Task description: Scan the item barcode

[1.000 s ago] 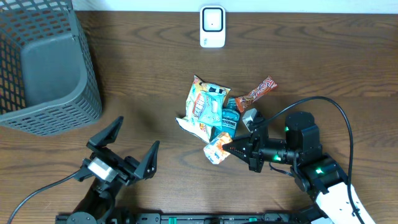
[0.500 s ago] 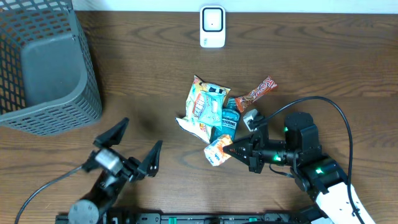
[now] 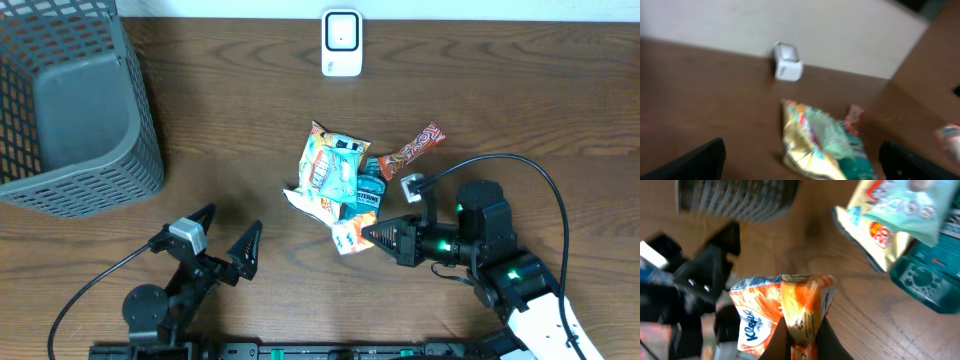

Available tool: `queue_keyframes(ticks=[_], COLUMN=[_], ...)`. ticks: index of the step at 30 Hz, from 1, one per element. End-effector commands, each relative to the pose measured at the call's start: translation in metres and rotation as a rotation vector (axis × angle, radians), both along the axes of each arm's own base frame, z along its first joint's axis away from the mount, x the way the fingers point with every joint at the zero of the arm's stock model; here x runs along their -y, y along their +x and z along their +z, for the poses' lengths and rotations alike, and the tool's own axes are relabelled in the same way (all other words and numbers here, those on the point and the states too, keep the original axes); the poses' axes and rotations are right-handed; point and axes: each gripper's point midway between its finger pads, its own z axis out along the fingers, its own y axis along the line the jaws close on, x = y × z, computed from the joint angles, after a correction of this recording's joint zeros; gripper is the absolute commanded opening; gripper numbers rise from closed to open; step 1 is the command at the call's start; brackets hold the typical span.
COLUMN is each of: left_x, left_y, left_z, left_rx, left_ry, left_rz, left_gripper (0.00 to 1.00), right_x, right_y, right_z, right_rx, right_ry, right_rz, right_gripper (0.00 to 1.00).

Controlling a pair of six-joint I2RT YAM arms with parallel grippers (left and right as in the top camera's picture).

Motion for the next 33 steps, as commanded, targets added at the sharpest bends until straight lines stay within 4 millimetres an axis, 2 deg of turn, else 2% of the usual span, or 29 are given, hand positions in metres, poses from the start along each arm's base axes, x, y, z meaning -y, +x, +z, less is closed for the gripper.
queue_keyframes(ticks=[1, 7, 10, 13, 15, 18, 22, 27, 30, 33], left_x=[-0.017, -0.017, -0.017, -0.017, -0.017, -0.017, -0.017, -0.017, -0.017, -0.017], left_y=[0.005, 0.005, 0.005, 0.005, 0.005, 0.005, 0.005, 0.005, 0.005, 0.005], left_z=[-0.007, -0.012, -0.012, -0.012, -0.012, -0.012, -0.012, -0.012, -0.012, -0.012], left_rx=[-0.032, -0.054, -0.054, -0.054, -0.054, -0.054, -0.054, -0.053, -0.054, -0.054], left_ry=[0.023, 0.024, 0.024, 0.024, 0.023, 0.024, 0.023, 0.023, 0.024, 0.023], left_rz=[0.110, 0.109, 0.109, 0.110, 0.109, 0.110, 0.109, 0.109, 0.110, 0.109], left_gripper=[0.98, 0.98, 0.98, 0.98, 0.98, 0.98, 0.98, 0.98, 0.98, 0.98], right_x=[0.008, 0.024, 0.031, 0.033, 0.033, 0.038, 0.045, 0.047, 0.042, 0.026], right_y=[0.014, 0.022, 0.017, 0.013, 0.013, 0.017, 0.019, 0.020, 0.028, 0.045], right_z=[-0.004, -0.020, -0.033, -0.038, -0.038, -0.040, -0.046, -0.048, -0.041, -0.027], right_rx=[-0.113, -0.280, -0.460, -0.559, -0.559, -0.537, -0.451, -0.541, -0.565, -0.582], right_ry=[-0.002, -0.025, -0.018, -0.001, -0.001, -0.018, -0.093, -0.053, 0.009, 0.125], right_rz=[-0.154, -0.350, -0.472, -0.525, -0.529, -0.555, -0.541, -0.621, -0.644, -0.620], right_gripper=[0.02, 0.01, 0.02, 0.02, 0.07, 0.08, 0.02, 0.02, 0.02, 0.02])
